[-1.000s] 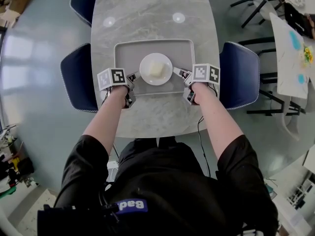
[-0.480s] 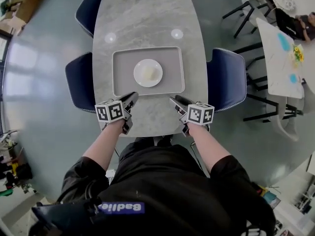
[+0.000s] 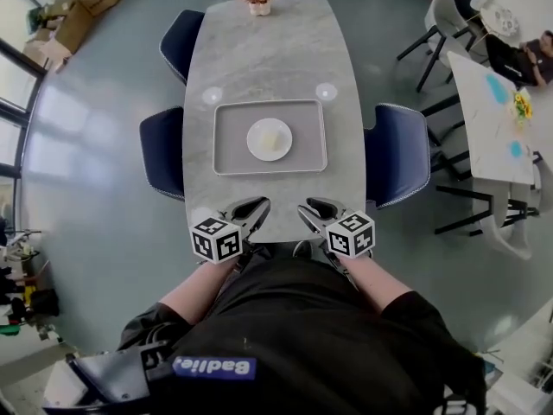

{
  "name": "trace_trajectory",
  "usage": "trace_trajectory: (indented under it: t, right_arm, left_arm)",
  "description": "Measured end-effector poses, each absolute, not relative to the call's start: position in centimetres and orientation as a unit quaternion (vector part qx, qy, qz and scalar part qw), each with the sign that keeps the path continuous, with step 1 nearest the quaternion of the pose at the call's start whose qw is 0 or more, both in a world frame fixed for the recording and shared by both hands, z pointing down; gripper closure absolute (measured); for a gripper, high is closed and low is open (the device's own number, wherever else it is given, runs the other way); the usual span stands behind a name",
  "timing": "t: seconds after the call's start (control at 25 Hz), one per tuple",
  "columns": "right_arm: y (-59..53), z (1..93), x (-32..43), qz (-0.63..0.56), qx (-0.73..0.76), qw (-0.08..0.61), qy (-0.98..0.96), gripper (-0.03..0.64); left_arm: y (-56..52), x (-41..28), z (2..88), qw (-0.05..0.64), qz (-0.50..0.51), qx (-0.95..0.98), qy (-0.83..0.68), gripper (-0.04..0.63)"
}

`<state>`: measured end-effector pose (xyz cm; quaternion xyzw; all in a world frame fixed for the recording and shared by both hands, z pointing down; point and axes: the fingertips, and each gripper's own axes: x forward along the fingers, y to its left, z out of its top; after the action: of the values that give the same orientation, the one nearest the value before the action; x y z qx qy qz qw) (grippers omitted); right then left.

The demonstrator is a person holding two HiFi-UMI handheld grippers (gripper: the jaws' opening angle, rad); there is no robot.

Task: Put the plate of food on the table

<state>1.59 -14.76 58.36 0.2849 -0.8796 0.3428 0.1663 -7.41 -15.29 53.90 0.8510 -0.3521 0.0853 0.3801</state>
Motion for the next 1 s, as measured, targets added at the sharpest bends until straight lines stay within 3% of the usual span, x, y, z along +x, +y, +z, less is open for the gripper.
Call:
trace_trajectory:
  t: [0.08, 0.36, 0.52, 1.0]
  right_arm:
    - [-14.4, 57.1, 1.1, 0.314, 0.276, 0.17, -0.892, 0.503]
    - [-13.1, 51.6, -0.4, 0.253, 0.25, 0.157, -0.921, 0.597]
    - [-12.0, 48.9, -1.6, 0.218, 0.24, 0.142, -0.935, 0.604]
    - [-10.0, 49.1, -1.6, 0.204, 0.243, 0.127, -0.94, 0.606]
  left_arm:
    - [-14.3, -6.7, 52.5, 0.365, 0.08, 0.861, -0.345, 0.586]
    - [-12.4, -5.6, 46.6, 0.28, 0.075, 0.9, -0.327, 0.586]
    - [-11.3, -5.3, 45.5, 0.241, 0.079, 0.913, -0.319, 0.586]
    - [-9.5, -4.4, 46.3, 0.241, 0.086, 0.92, -0.295, 0.586]
